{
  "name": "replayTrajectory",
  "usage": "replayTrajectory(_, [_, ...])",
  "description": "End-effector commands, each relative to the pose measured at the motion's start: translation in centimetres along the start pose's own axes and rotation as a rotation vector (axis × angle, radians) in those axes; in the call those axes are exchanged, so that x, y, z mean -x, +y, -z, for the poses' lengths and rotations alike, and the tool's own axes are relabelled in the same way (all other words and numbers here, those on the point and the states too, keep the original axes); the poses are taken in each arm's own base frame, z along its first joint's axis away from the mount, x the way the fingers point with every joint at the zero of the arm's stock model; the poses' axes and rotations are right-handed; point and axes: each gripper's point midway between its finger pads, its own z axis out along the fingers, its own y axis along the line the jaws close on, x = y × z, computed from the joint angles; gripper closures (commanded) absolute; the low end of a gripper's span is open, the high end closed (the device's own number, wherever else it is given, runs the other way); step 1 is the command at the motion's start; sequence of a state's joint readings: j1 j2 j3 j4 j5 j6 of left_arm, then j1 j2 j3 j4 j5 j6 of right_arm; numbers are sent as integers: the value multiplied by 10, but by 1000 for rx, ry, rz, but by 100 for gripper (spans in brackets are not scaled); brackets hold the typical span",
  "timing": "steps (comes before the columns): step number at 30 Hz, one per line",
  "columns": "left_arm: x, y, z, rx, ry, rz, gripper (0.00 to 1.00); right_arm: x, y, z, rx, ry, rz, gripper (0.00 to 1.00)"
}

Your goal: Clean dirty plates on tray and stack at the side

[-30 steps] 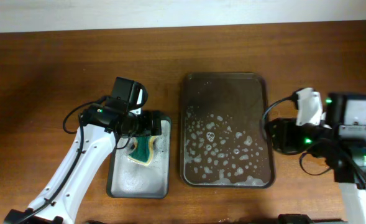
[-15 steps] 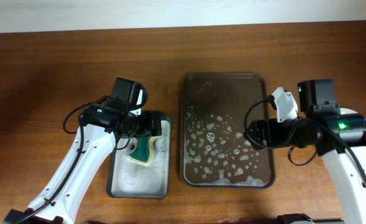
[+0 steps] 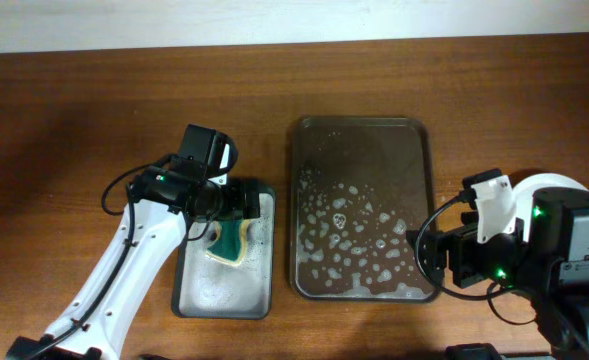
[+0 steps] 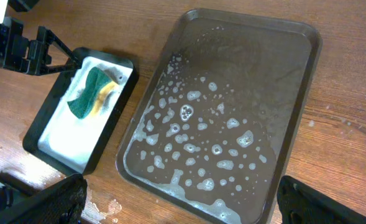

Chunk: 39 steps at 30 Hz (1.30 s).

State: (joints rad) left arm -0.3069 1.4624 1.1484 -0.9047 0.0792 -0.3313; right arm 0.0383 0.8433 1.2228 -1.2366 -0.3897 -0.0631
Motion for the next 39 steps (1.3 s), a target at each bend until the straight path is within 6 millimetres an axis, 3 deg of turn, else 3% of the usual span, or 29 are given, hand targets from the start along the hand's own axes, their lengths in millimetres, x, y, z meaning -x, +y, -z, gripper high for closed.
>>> replayTrajectory(1, [5,-4,8,-19,-25,-8,0,-1,1,1,0,5,12,1])
replayTrajectory(5, [5,-4,8,-19,-25,-8,0,-2,2,1,4,9,10,1])
replayTrajectory(8, [5,-4,8,-19,-25,-8,0,-13,0,6,-27,36,103,1])
replayTrajectory(10, [5,-4,8,-19,-25,-8,0,-11,7,21,-36,-44,256,1])
replayTrajectory(14, [5,-4,8,-19,-25,-8,0,7,0,38,-149,-302,355,1])
replayTrajectory(18, [5,-4,8,-19,-25,-8,0,-6,-14,11,-196,-450,390,1])
replayTrajectory(23, [5,-4,8,-19,-25,-8,0,-55,-37,-54,-163,-518,254,1])
replayTrajectory(27, [5,-4,8,-19,-25,-8,0,-69,-49,-84,-163,-567,257,1])
replayTrajectory(31, [5,-4,8,-19,-25,-8,0,-68,-55,-101,-166,-617,272,1])
replayTrajectory(34, [5,-4,8,-19,-25,-8,0,-53,-54,-97,-173,-729,308,1])
replayTrajectory(39, [5,-4,8,-19,-25,-8,0,-53,-55,-99,-174,-751,315,1])
